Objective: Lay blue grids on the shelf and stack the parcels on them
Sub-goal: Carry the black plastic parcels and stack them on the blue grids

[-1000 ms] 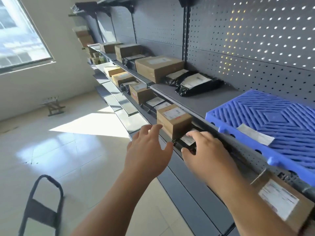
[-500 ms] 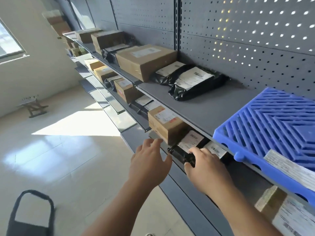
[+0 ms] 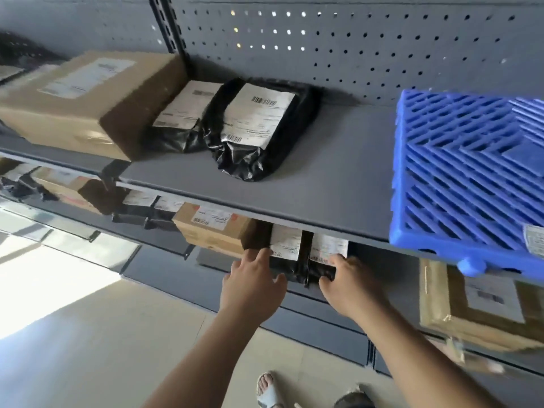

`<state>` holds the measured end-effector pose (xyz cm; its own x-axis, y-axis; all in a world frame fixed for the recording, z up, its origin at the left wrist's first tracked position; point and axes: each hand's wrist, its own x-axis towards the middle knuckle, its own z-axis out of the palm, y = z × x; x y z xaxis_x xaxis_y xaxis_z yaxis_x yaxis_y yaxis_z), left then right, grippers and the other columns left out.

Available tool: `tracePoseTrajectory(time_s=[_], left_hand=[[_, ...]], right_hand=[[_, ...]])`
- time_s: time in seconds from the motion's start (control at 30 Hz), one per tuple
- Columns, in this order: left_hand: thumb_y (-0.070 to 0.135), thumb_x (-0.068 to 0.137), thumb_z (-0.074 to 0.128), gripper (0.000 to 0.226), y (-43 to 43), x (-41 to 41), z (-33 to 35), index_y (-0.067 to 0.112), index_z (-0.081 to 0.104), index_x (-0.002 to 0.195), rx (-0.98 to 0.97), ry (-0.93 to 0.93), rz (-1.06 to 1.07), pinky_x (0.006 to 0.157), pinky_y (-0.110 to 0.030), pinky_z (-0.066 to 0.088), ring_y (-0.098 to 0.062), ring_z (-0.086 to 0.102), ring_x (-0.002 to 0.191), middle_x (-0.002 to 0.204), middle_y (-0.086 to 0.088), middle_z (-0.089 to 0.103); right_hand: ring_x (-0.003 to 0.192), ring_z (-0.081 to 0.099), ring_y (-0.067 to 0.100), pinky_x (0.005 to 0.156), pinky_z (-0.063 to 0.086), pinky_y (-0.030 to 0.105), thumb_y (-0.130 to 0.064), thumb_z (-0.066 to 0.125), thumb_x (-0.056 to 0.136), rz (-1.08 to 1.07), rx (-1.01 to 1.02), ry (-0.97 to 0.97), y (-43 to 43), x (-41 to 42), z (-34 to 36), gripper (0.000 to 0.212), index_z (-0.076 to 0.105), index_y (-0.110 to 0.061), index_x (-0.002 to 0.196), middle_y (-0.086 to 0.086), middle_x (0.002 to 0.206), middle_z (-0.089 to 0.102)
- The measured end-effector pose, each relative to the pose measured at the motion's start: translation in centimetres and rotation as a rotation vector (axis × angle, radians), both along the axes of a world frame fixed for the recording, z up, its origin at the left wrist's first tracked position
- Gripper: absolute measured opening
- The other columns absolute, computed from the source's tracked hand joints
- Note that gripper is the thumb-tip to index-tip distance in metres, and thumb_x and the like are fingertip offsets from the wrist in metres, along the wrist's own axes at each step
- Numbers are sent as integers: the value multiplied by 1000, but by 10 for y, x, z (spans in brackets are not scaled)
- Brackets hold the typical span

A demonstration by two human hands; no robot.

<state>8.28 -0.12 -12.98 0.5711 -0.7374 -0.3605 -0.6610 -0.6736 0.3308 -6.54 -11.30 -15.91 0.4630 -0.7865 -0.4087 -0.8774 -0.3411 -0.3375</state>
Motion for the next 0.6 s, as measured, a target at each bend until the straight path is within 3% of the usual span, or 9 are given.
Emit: tracePoseTrajectory(time_s=[0.27,0.47,0.6], left_hand=[[44,96,52,59,-48,8,-44,27,37,151,61,74,-180,105,-50,42,-32,42,134,150,-6,41],[41,95,52,57,-74,25,-94,29,39,149,54,0,-206,103,-50,39,-33,42,130,146,-6,41],[49,97,51,60,-86,32,-122,32,34,151,34,-46,-211,105,-51,37,-35,38,134,152,-5,32]], right_hand=[[115,53,38,92,47,43,-45,51,93,-184,-136,37,-14,14,-38,41,51,-19,125,12,128,55],[125,44,40,99,39,47,-60,50,91,-263,-186,41,-30,39,-74,61,44,-21,138,14,140,45],[128,39,39,102,35,50,-55,57,89,-302,-227,-10,-43,55,-99,61,44,-21,138,14,141,41]])
